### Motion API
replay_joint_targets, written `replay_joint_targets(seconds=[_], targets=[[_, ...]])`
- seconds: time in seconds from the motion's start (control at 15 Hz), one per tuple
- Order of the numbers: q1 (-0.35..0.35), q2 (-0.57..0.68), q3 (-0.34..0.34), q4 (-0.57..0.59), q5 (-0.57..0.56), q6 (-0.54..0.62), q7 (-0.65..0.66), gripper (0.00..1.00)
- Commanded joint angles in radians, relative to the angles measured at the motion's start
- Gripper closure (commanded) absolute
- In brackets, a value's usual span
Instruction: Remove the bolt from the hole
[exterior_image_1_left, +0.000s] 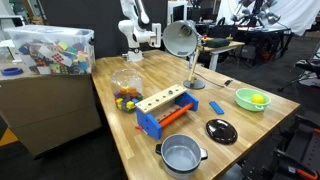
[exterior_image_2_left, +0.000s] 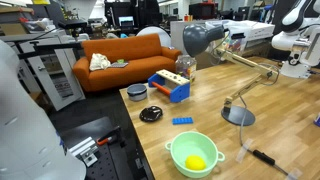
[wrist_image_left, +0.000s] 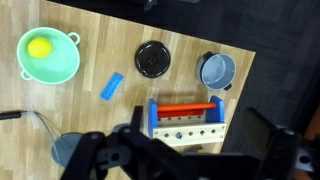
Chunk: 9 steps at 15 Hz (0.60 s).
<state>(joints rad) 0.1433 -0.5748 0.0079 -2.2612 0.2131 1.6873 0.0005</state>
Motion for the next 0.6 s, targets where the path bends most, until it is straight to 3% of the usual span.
replay_joint_targets(seconds=[0.0,0.27,0.53], targets=[[-0.023,0.0,0.017,0.002,0.009,-0.004,-0.01,0.0],[0.005,0.056,0.071,0.025,-0.008,0.02,-0.025,0.0],[0.021,0.202,0.189,0.076,-0.074,0.122,0.052,0.0]])
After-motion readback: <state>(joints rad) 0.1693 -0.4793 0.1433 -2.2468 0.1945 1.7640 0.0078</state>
